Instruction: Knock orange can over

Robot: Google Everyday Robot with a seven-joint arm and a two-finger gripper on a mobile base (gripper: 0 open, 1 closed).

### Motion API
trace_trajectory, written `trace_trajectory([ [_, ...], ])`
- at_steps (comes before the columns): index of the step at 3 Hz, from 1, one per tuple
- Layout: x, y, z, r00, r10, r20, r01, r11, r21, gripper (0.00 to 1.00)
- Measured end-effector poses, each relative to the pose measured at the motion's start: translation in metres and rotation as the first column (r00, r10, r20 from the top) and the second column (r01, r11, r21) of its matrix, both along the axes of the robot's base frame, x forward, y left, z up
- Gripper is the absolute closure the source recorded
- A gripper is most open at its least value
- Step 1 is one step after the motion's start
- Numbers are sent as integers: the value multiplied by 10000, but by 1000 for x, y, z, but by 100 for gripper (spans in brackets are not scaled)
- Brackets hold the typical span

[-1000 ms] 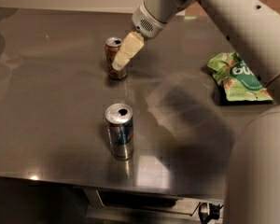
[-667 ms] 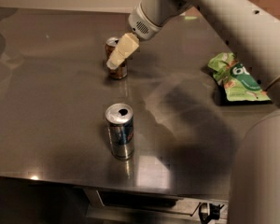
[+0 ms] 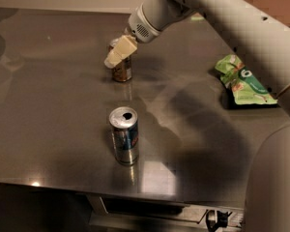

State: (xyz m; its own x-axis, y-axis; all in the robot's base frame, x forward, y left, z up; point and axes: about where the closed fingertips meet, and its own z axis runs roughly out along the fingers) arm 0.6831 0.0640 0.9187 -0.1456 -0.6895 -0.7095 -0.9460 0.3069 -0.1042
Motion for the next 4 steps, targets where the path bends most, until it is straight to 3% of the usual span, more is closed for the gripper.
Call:
trace_trajectory([
  [2,-1,3,-9,9993,238,-297,-236,9997,64,65],
  [3,-12,-11,9,9986,438,-304,-437,9990,55,88],
  [4,-29,-35,43,9969,769,-154,-775,9962,-402,100],
])
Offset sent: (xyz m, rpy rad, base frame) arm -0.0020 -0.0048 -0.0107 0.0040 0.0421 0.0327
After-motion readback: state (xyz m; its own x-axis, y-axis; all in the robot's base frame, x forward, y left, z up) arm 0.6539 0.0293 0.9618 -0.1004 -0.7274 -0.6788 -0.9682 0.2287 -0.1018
